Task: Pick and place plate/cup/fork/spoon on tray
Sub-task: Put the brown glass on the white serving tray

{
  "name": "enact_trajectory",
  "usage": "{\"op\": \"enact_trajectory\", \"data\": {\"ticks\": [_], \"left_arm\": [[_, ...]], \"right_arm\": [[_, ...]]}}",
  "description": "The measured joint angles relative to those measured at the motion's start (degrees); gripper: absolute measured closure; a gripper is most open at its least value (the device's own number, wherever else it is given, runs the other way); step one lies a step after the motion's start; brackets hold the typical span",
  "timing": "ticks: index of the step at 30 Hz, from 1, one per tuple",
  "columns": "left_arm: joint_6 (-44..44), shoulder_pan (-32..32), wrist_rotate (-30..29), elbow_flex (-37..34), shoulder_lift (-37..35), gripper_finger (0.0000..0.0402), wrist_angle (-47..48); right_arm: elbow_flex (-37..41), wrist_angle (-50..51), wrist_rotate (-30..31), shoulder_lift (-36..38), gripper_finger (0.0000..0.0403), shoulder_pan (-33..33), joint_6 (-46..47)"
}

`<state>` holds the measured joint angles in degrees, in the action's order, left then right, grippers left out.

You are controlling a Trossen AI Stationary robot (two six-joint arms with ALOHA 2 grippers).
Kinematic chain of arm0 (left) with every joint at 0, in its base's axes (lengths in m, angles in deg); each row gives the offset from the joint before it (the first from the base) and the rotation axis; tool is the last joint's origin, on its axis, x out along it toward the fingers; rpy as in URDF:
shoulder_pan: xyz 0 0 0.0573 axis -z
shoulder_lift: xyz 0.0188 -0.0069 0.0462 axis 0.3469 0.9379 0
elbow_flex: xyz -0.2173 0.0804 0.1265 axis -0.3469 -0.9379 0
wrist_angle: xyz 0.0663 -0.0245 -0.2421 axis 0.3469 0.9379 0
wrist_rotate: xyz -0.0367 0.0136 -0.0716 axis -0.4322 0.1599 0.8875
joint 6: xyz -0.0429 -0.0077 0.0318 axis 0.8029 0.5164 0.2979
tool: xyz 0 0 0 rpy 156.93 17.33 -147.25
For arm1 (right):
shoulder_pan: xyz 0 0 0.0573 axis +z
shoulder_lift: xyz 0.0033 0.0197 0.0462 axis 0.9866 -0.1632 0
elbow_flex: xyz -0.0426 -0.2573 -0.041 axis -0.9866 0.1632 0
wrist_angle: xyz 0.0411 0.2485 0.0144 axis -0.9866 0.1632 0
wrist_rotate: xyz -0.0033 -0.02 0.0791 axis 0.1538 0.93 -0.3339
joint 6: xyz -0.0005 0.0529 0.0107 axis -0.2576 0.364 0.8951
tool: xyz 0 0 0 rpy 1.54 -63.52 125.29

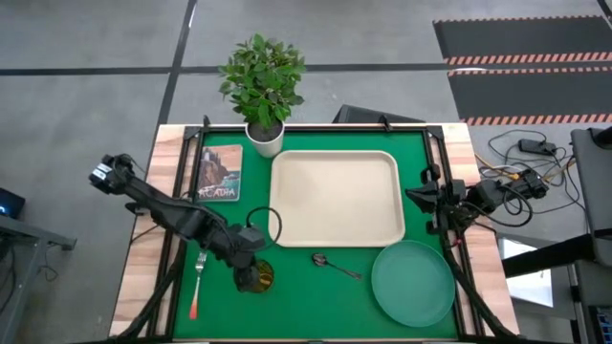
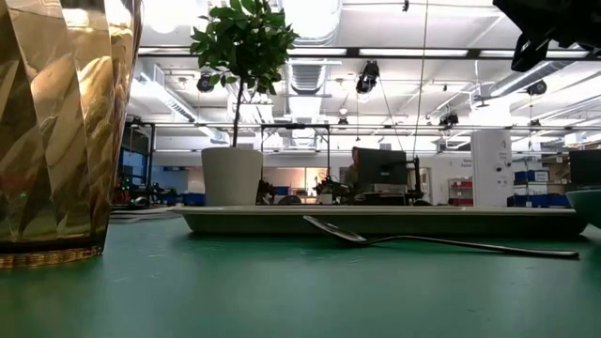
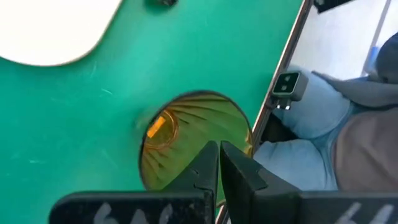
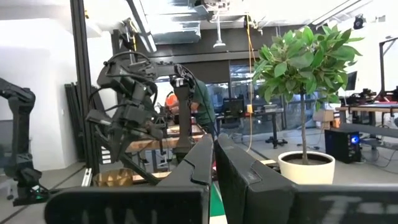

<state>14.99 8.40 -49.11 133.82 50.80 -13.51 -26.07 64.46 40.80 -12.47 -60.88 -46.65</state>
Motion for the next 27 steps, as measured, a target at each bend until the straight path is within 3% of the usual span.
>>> {"op": "enact_trajectory", "data": {"ticks": [21, 27], "left_arm": [[0.5, -0.2, 3.4, -0.3, -1.9, 0.0401, 0.5], [0.6, -1.7, -1.0, -0.3, -1.8, 0.0401, 1.4]], "right_arm": [[0.0, 0.1, 0.0, 0.0, 0.0394, 0.0, -0.4], [0.0, 0.0, 0.0, 0.0, 0.0394, 0.0, -0.6]]}}
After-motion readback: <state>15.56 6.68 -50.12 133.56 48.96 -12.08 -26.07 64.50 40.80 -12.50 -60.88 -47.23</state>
